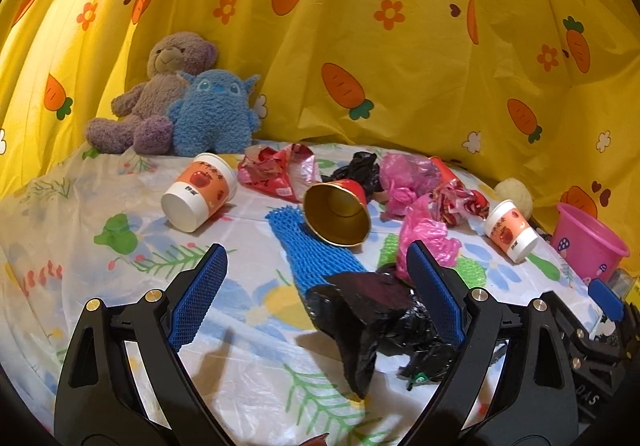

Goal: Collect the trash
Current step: 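Move the right tool onto the black plastic bag and close on it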

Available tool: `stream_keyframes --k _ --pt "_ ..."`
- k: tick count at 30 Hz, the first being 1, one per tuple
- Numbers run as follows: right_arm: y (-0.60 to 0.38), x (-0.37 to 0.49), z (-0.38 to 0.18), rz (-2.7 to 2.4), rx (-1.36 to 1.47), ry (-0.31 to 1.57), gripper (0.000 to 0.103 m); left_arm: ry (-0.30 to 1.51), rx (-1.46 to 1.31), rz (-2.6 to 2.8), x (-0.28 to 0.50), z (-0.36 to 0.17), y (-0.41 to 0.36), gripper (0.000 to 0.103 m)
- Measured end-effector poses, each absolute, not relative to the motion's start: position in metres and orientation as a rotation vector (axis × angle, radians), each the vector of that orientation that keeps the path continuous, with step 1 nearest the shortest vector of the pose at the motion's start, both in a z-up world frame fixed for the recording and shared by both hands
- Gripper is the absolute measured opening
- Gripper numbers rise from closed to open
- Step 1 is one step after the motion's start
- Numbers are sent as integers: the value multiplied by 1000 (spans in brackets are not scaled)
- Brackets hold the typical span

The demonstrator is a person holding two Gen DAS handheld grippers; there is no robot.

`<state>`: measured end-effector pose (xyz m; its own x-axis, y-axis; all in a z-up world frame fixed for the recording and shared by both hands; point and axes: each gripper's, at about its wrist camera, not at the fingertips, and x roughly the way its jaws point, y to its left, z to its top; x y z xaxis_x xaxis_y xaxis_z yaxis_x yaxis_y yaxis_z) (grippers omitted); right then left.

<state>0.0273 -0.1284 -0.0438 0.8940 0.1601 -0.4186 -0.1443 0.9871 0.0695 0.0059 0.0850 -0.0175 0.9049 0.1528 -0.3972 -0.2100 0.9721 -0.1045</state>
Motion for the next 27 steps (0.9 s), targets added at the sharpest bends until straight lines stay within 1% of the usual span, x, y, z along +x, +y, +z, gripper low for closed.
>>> stream_keyframes --k 2,5,6,7,9,10,11,12,14,15,16,19,22,27 --pt "-119 30 -49 215 34 464 91 390 -152 212 5 -17 91 90" --pt "-105 32 -59 283 34 504 88 387 -157 229 5 -16 97 89" --pt "-101 33 -62 298 28 517 86 387 -161 234 5 -17 98 89" --pt "-97 34 -65 312 22 531 78 389 -167 233 5 -17 100 89" --pt "-90 37 -72 336 14 565 72 395 -178 226 4 -18 103 88" --pt "-87 38 -74 347 13 579 66 399 -180 222 5 -19 103 85" --pt "-86 38 -77 360 11 592 55 402 -182 216 5 -20 104 84" --pt "-84 38 -78 372 8 600 48 408 -186 211 5 -21 105 83" --pt "-83 38 -80 392 -1 608 25 421 -193 200 6 -23 104 82" --pt "-83 37 -80 402 1 609 19 425 -193 194 7 -24 103 81" --pt "-83 37 -80 410 3 609 8 427 -190 191 7 -25 102 80" --pt "-86 33 -76 424 2 581 5 426 -180 183 6 -25 98 79" --pt "-92 25 -68 422 -8 535 4 425 -184 173 6 -24 97 77" --pt "-111 20 -58 398 14 496 3 428 -172 125 9 -22 83 76"
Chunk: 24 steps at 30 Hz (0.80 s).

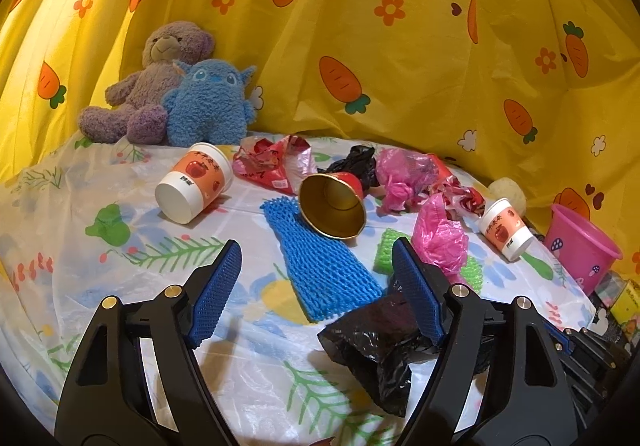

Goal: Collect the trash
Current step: 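Move the right tool onto the black plastic bag and close on it, then close the left tool on the pink plastic bag while the right tool holds the black bag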

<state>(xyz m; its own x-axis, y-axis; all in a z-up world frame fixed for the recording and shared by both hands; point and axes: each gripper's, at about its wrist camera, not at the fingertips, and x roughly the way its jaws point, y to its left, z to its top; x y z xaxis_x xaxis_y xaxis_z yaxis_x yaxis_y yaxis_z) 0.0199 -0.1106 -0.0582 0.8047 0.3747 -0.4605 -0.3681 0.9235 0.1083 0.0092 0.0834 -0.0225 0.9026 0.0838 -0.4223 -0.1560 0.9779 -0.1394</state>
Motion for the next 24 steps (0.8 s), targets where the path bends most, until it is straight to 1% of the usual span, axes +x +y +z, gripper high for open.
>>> stream_keyframes --k 6,8,9,11,14,17,19,20,22,24 --pt "-129 22 -55 359 25 486 3 480 -140 -32 34 -22 53 76" --pt "-131 22 -57 355 25 489 3 495 -108 -79 44 -19 40 74" --pt "-133 22 -58 353 25 490 3 503 -93 -110 50 -16 34 71" --pt "-135 23 -59 350 30 495 3 513 -66 -157 59 -13 23 70" --pt "-139 24 -59 343 39 498 3 550 -27 -193 74 -18 7 62" --pt "-144 26 -59 335 42 499 3 628 -29 -222 92 -30 1 53" --pt "-146 27 -59 333 46 501 3 670 -39 -242 101 -37 -1 44" --pt "-146 28 -59 331 45 501 3 688 -44 -255 104 -40 -2 42" --pt "-148 28 -59 329 46 502 3 713 -65 -285 109 -45 -2 29" --pt "-149 28 -59 327 47 504 3 716 -82 -295 111 -46 -2 25"
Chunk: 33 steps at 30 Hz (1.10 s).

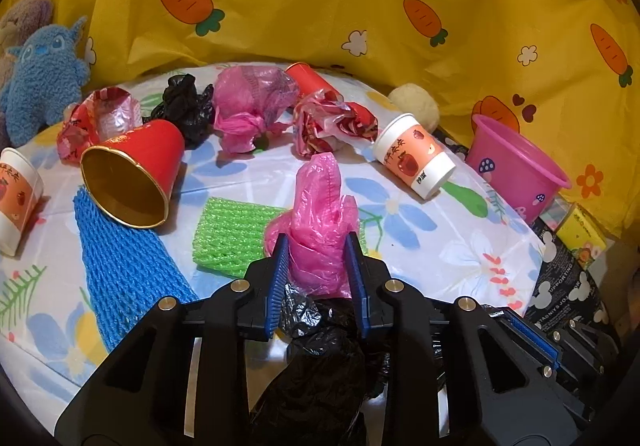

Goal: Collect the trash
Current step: 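Close the left tool on the pink plastic bag while the right tool holds the black bag, then carry both held bags up and over the pink bucket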

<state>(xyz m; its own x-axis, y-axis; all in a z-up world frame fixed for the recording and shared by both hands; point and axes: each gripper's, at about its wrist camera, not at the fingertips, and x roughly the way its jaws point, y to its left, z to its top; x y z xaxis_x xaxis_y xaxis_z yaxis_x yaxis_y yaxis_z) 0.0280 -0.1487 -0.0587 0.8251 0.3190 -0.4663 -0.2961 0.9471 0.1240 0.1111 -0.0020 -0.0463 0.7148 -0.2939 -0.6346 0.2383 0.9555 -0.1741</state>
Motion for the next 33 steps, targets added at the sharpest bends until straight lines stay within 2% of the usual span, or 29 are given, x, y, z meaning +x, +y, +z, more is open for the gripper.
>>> stream_keyframes --k 4,18,25,33 --pt "-152 27 -56 323 53 500 3 695 -93 -297 109 -41 0 20" --pt "-195 25 -8 228 97 377 3 550 -174 -268 96 12 25 20" --pt "-224 34 13 119 103 319 3 505 -148 -317 99 38 -5 20" --pt "-279 48 42 -78 107 240 3 470 -106 -479 117 74 -75 20"
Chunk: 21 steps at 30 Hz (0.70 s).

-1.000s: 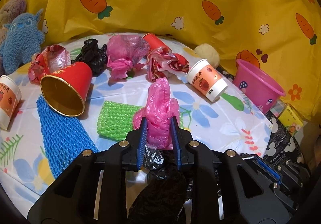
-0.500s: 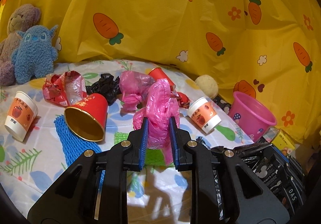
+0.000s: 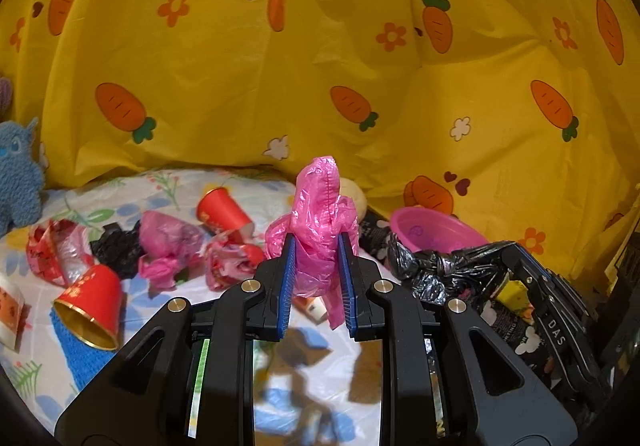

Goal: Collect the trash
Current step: 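Carry both held bags up and over the pink bucket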

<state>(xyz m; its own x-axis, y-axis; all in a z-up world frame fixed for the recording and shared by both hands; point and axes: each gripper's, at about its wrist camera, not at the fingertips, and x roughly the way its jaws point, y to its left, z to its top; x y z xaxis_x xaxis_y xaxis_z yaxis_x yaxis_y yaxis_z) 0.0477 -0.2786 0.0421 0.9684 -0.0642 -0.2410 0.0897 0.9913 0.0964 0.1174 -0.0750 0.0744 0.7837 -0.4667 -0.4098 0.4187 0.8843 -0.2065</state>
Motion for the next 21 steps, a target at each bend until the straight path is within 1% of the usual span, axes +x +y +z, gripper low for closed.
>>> stream_keyframes --k 4,12,18,21 --pt "-312 62 53 -209 111 204 3 454 -80 -565 136 83 -122 20" --pt "-373 101 62 -435 114 171 3 443 -61 -703 186 75 -213 20" --pt "-406 123 53 -544 99 193 3 448 -92 -752 222 60 -259 20" --pt "-416 132 44 -571 88 224 3 479 -83 -772 234 47 -280 20"
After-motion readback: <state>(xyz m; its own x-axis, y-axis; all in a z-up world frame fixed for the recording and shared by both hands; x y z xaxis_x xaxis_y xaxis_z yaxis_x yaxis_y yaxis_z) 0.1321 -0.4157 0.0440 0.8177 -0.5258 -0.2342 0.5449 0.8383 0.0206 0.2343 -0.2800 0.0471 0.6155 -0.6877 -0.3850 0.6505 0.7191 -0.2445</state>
